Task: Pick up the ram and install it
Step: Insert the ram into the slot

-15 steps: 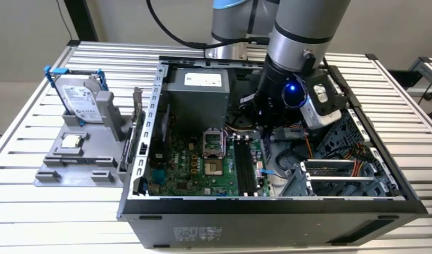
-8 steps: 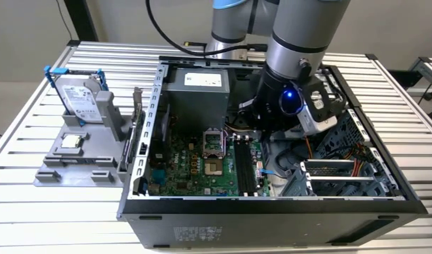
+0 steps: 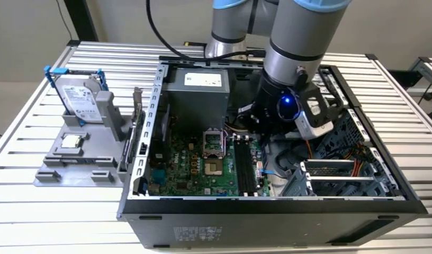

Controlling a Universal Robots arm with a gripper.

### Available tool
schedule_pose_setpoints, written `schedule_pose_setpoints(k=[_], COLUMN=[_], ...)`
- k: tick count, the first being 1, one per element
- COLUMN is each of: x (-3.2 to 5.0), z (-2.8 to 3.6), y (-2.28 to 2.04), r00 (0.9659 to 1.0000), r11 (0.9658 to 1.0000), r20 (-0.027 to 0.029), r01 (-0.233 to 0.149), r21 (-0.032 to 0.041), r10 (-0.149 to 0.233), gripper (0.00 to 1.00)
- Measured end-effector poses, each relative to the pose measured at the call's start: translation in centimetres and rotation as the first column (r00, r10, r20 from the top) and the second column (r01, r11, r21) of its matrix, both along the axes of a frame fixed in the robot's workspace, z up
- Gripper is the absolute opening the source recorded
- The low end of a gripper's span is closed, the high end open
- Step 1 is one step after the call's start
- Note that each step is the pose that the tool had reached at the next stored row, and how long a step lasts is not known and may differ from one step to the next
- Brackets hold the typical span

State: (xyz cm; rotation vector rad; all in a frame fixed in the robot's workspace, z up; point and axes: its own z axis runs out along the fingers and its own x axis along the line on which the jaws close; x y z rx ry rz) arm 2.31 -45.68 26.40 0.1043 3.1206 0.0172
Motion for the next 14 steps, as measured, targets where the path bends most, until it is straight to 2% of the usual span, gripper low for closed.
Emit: schedule_pose_setpoints(k=[7,14], x=[0.00,0.00], z=[-0.85,-1.44], y=[-0.07,-0.41], r00=[1.0000,1.0000], r11=[1.0000,1.0000], r20=[0.0001,0.0001], r01=[0.000,0.000], r21=[0.0000,-0.0002], r10=[0.000,0.000], gripper=[0.00,0.00])
